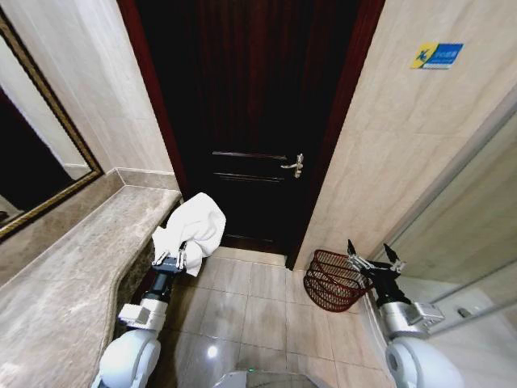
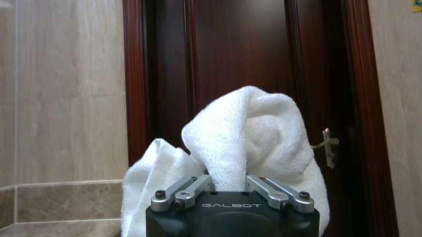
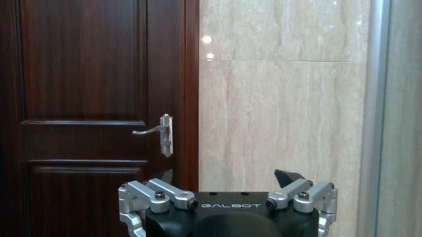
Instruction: Discard the used towel into the hamper.
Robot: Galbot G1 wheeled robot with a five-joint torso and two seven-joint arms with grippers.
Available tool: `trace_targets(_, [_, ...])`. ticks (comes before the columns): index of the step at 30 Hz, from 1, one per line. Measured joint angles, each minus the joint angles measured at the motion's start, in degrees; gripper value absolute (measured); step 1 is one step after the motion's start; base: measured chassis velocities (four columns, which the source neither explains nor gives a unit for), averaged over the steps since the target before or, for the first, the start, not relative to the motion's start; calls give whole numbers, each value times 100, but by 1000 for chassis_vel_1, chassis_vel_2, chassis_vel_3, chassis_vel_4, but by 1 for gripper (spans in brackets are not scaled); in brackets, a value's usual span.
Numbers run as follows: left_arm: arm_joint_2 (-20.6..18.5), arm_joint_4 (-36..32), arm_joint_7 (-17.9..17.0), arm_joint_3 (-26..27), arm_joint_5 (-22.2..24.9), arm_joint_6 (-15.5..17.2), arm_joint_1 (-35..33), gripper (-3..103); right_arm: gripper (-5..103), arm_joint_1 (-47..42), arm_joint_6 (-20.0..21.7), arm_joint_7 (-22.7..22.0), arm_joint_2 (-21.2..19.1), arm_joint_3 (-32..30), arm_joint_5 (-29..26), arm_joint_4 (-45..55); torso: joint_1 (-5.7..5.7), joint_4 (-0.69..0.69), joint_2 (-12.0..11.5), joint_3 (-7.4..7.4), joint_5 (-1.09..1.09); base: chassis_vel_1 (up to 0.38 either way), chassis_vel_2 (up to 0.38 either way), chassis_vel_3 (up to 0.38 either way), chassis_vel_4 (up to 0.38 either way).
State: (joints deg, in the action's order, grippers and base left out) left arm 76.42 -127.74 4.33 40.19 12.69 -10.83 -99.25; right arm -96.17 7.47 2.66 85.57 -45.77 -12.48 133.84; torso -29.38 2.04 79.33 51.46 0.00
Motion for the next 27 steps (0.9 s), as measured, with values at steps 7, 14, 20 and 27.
trace_targets(7, [18,95,40,-11,-10,-55,14,11,100,-12,-11,-3,20,-7,4,5,124,-1,-268,-144,0,0,0,0,0])
trace_targets(14, [24,173,96,-17,-9,-129,16,11,100,-62,-41,-8,56,-23,3,-28,222,-1,-476,-253,0,0,0,0,0])
trace_targets(20, [24,242,172,-4,6,-166,14,11,100,-105,-84,-24,84,-30,4,-47,304,-1,-662,-358,0,0,0,0,0])
trace_targets(27, [34,356,240,-3,30,-235,21,11,100,-97,-42,-116,85,-22,32,-35,408,0,-888,-481,0,0,0,0,0])
